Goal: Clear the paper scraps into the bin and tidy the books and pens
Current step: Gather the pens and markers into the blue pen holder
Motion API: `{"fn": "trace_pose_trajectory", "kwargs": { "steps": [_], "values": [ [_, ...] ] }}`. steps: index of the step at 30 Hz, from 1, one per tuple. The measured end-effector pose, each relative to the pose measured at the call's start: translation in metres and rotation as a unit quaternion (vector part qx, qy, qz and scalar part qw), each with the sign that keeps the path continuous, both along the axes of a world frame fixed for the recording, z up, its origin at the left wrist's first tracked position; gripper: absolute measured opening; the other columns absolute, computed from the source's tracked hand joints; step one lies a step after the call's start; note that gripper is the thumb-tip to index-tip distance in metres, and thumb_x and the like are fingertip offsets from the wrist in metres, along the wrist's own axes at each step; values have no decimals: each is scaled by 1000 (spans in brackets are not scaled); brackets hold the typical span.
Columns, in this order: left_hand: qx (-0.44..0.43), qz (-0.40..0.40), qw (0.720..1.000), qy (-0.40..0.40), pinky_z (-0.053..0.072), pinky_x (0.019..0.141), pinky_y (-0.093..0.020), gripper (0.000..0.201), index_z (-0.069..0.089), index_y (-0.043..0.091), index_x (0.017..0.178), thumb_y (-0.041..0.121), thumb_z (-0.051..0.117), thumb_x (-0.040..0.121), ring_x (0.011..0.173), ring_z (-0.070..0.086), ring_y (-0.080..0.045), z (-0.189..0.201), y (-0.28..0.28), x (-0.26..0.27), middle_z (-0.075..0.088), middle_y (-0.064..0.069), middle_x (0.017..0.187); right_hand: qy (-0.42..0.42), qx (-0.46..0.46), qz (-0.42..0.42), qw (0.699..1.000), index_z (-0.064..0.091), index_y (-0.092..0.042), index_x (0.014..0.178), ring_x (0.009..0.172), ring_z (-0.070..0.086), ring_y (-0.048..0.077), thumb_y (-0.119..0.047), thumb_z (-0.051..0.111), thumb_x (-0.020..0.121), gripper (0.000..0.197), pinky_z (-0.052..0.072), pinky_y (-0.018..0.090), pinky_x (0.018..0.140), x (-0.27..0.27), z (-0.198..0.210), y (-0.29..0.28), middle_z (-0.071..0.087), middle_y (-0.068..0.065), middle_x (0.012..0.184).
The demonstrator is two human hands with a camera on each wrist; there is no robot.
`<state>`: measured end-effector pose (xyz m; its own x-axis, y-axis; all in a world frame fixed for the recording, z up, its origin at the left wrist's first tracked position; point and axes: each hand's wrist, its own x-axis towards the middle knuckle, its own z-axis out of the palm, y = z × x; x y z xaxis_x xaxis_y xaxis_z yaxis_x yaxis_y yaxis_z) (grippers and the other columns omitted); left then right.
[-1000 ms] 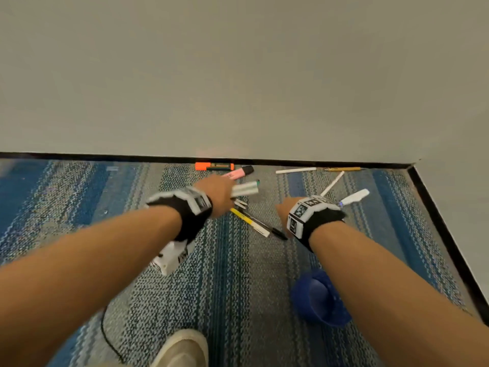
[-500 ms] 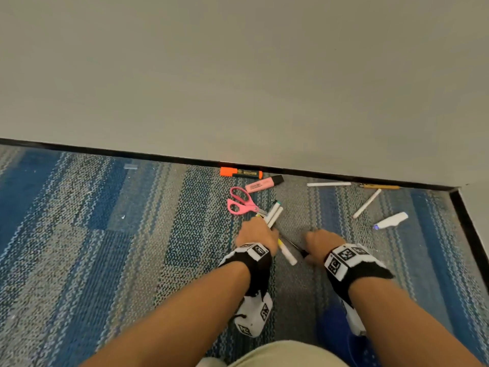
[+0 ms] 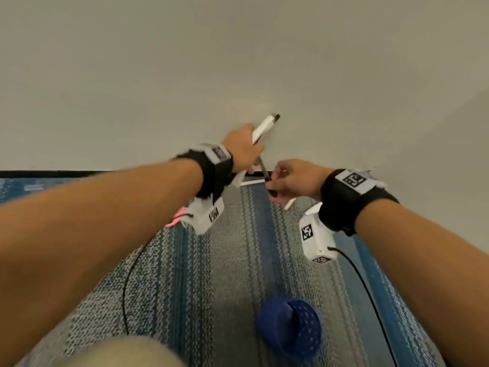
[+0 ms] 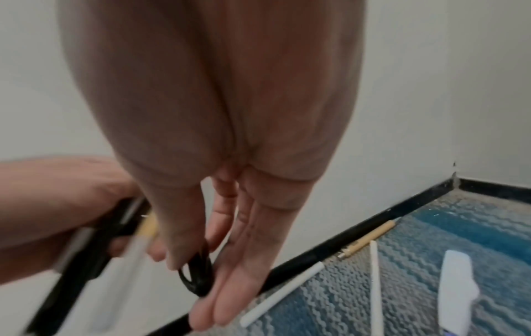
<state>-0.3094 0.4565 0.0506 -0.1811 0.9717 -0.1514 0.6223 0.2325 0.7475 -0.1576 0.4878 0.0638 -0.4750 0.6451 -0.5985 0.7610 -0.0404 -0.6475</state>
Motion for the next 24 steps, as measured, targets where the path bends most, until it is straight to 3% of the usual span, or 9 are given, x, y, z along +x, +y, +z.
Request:
{"fn": "trace_pose_trajectory", "kwargs": {
  "steps": [2, 5, 7, 10, 12, 15, 19, 21, 24],
  "values": [
    [-14, -40, 999, -4, 48, 46, -25, 21, 46, 4, 111, 15, 48, 94, 72, 70, -34, 10, 17, 6, 68, -15, 98, 69, -23, -33, 997, 45, -9, 80, 64, 67, 23, -1, 60, 90, 21, 59, 36, 71, 8, 7, -3, 62, 16, 72],
    [-40, -58, 997, 24, 51, 54, -34, 28, 45, 2, 111, 15, 59, 91, 70, 66, -31, 10, 27, 20, 63, -14, 95, 155, -88, -75, 981, 46, -8, 88, 60, 69, 16, 0, 62, 89, 18, 60, 26, 62, 22, 0, -10, 63, 14, 73],
    [-70, -59, 995, 36, 51, 60, -35, 22, 55, -1, 101, 15, 63, 88, 72, 64, -30, -1, 27, 29, 63, -15, 87, 170, -124, -61, 976, 51, -10, 92, 66, 70, 15, -7, 64, 89, 14, 59, 26, 65, 32, -13, -14, 69, 11, 80],
    [-110, -64, 989, 77, 40, 64, -29, 15, 61, 3, 91, 18, 61, 89, 77, 57, -27, -28, 20, 39, 56, -12, 82, 120, -72, -39, 989, 64, -14, 96, 78, 69, 18, -29, 62, 92, 15, 53, 30, 69, 45, -35, -2, 71, 5, 89],
    [-136, -63, 985, 79, 39, 65, -29, 13, 59, 6, 90, 20, 60, 90, 77, 55, -26, -49, 13, 39, 56, -12, 84, 51, 36, -7, 998, 65, -12, 94, 75, 66, 19, -28, 57, 95, 18, 51, 29, 67, 51, -50, 14, 71, 7, 90],
    [-174, -51, 981, 68, 40, 65, -30, 14, 56, 6, 93, 20, 54, 93, 76, 55, -27, -73, 5, 34, 62, -18, 92, -134, 220, 128, 958, 65, -15, 105, 97, 64, 26, -23, 58, 92, 17, 49, 34, 83, 56, -74, 34, 70, 11, 108],
    [-164, -33, 981, 101, 39, 72, -32, 34, 47, 1, 119, 25, 52, 95, 94, 57, -33, -85, 4, 33, 58, -19, 114, -175, 231, 162, 943, 49, -22, 137, 124, 51, 30, -8, 60, 87, 53, 40, 33, 99, 54, -102, 50, 51, 15, 136],
    [-147, -40, 981, 121, 41, 74, -34, 36, 46, 3, 118, 25, 58, 92, 101, 57, -35, -91, 8, 37, 58, -18, 115, -214, 249, 198, 924, 46, -22, 140, 127, 46, 33, -5, 64, 84, 61, 39, 38, 103, 56, -115, 54, 43, 14, 140],
    [-135, -70, 973, 171, 46, 78, -39, 36, 48, 7, 116, 23, 63, 87, 101, 58, -35, -102, 17, 42, 59, -17, 115, -247, 311, 226, 889, 53, -7, 127, 123, 47, 35, -2, 61, 85, 42, 42, 42, 100, 60, -131, 53, 45, 16, 129]
  ]
}}
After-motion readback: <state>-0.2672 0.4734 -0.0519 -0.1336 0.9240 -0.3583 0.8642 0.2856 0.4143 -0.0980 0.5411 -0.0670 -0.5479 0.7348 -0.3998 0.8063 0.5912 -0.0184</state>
